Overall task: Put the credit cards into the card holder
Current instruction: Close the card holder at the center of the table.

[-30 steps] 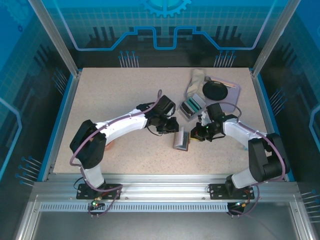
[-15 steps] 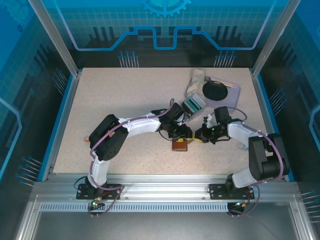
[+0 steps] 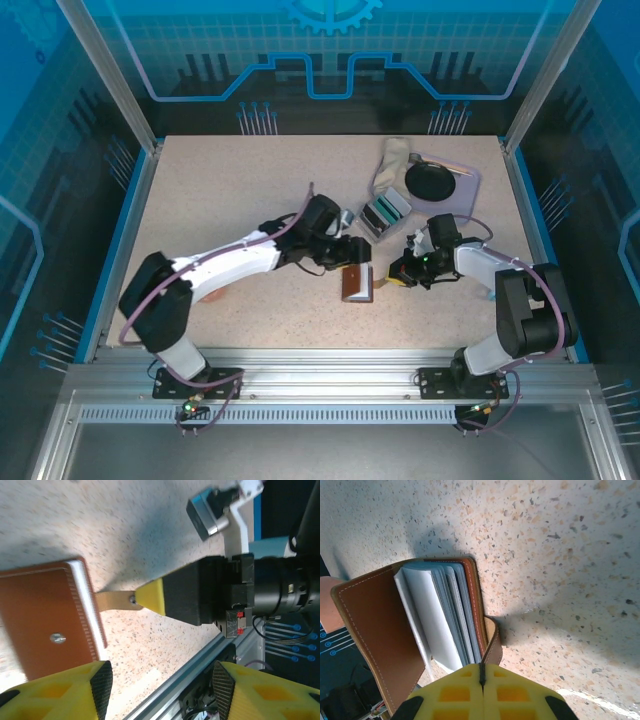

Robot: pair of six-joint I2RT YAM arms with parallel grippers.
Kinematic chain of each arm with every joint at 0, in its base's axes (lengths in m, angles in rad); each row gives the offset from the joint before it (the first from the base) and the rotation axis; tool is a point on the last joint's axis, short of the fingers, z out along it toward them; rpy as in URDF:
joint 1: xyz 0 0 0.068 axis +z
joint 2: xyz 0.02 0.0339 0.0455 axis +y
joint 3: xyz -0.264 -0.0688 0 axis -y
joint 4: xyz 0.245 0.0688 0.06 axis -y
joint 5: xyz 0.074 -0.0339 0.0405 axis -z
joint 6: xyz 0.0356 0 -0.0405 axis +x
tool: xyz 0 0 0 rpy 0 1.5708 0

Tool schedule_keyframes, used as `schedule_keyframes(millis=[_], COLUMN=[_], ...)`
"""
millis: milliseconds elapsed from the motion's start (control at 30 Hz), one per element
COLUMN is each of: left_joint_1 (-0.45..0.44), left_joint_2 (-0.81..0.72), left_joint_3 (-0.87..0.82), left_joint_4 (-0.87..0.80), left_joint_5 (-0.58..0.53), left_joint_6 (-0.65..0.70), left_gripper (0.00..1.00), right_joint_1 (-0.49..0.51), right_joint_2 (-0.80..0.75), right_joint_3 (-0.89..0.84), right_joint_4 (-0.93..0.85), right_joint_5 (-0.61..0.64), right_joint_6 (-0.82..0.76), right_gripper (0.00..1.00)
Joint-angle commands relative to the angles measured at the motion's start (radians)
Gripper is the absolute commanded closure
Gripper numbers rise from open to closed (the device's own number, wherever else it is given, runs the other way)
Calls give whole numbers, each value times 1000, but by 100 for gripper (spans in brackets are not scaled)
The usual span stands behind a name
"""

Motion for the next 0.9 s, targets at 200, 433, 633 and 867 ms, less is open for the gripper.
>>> schedule_keyframes(millis=[200,433,633,867], left_joint_1=[80,50,13,-5], left_joint_2=[77,180,243,287], left_joint_3=[-103,-45,-13,15], left_joint_4=[-71,-90,-112,-116], left_joint_5=[-49,-31,-40,-60], left_joint_6=[-42,-35,-35,-32], left_gripper=[54,58,59,57], right_joint_1=[-9,1,11,28], right_joint_2=[12,9,12,4], right_joint_3=[13,17,28,33], right_joint_4=[-26,-20,-19,-13], right_joint_5=[6,-1,-4,-14], right_joint_6=[-11,-1,6,15], right_gripper=[98,97,97,96])
